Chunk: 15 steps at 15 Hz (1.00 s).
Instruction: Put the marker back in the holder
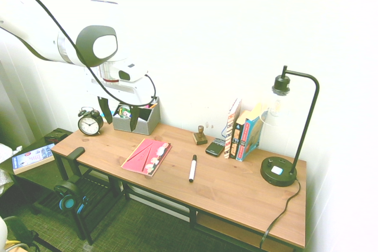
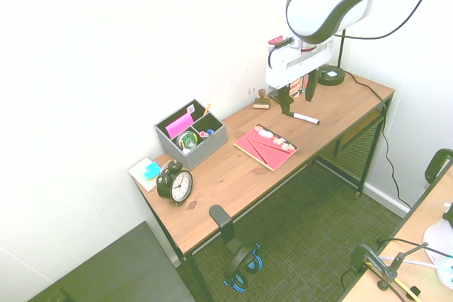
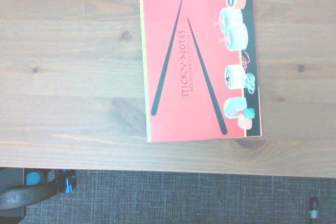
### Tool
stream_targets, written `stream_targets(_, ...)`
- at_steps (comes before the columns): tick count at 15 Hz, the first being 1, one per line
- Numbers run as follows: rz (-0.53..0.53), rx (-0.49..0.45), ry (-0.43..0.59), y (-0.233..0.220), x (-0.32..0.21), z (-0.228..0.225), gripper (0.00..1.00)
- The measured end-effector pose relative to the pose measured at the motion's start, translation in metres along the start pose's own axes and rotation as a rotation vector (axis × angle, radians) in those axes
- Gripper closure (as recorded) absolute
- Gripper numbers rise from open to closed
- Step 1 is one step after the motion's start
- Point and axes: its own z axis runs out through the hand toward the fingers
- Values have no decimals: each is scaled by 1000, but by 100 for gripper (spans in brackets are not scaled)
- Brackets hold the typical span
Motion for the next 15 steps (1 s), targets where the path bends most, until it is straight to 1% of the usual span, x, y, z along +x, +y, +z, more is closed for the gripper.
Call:
stream_targets(2, -17, -9, 13, 0, 1, 0, 0)
stream_targets(5, -190, -14, 90, 11, 28, 7, 0)
stream_targets(7, -260, -8, 116, 27, 59, 24, 0)
stream_targets(10, -293, -8, 120, 38, 99, 55, 0)
stream_targets(15, -306, -40, 100, 48, 147, 128, 0)
